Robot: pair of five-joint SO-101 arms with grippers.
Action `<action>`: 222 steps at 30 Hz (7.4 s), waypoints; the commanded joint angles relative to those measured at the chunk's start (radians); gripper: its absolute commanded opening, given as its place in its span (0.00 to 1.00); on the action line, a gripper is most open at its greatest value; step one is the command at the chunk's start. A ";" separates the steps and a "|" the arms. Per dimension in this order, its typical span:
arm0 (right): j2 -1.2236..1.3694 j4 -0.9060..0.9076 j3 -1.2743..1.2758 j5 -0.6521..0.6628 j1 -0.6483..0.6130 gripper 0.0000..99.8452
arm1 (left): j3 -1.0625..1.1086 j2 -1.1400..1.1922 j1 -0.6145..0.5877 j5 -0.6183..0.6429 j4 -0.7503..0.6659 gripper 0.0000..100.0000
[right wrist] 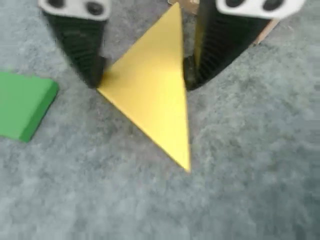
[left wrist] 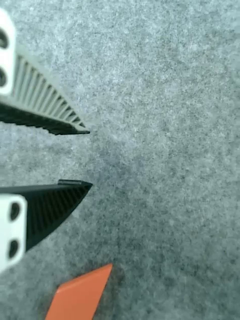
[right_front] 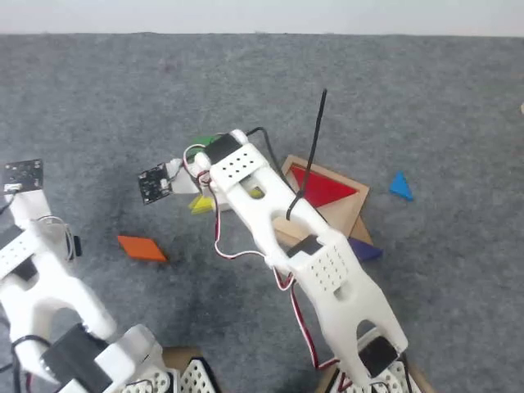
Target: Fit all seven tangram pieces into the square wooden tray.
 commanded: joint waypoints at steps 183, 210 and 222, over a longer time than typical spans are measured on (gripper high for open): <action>-0.306 0.341 0.287 0.328 0.170 0.01 | 0.058 -0.046 -0.005 -0.012 -0.040 0.15; -0.306 0.323 0.293 0.149 0.189 0.26 | 0.065 -0.046 -0.005 -0.014 -0.041 0.15; -0.315 0.366 0.253 -0.250 0.090 0.26 | 0.067 -0.044 -0.005 -0.014 -0.041 0.15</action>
